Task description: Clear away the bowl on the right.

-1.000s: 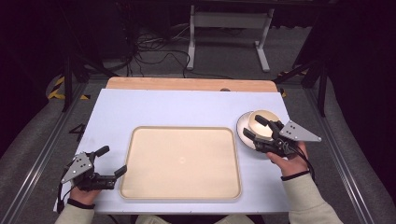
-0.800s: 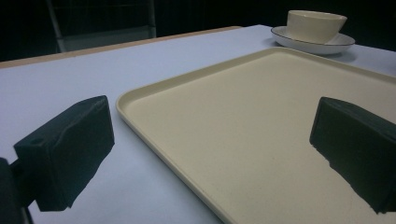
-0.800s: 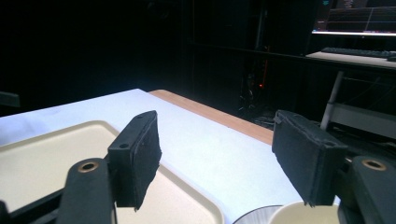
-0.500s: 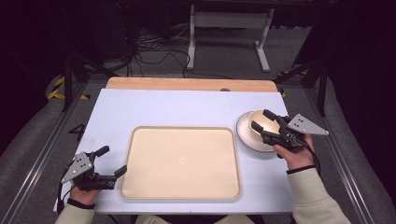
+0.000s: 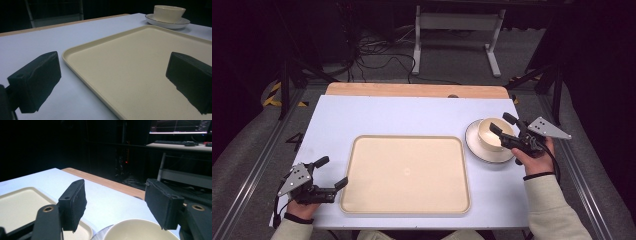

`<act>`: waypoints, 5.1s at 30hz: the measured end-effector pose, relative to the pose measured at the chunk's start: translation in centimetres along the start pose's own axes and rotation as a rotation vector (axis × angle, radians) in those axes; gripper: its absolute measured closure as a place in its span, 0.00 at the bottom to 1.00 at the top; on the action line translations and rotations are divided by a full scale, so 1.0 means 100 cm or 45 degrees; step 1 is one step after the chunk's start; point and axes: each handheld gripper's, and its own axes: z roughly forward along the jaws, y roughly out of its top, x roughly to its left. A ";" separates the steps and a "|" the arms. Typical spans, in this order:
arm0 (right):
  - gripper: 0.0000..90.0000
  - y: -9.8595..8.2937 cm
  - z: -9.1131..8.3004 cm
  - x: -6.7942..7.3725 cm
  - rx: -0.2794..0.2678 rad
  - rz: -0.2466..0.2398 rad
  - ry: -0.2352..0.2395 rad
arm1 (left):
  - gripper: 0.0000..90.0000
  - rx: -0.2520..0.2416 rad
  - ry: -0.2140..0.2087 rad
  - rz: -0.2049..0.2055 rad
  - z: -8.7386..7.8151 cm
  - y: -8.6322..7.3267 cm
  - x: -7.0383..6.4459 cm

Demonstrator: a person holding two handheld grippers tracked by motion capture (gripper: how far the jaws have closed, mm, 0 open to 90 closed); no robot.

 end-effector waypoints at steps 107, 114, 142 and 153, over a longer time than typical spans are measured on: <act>0.91 0.022 0.033 -0.043 0.912 0.651 -0.464 | 0.00 0.007 -0.004 0.004 0.000 0.000 0.000; 0.90 0.035 0.031 -0.035 0.906 0.672 -0.456 | 0.00 0.006 -0.005 0.004 0.000 0.000 0.000; 0.90 0.063 0.043 0.016 0.903 0.645 -0.287 | 0.00 0.003 -0.004 0.003 0.000 0.000 0.000; 0.90 0.072 0.059 0.050 0.928 0.612 -0.158 | 0.00 -0.001 -0.004 0.002 0.000 0.000 0.000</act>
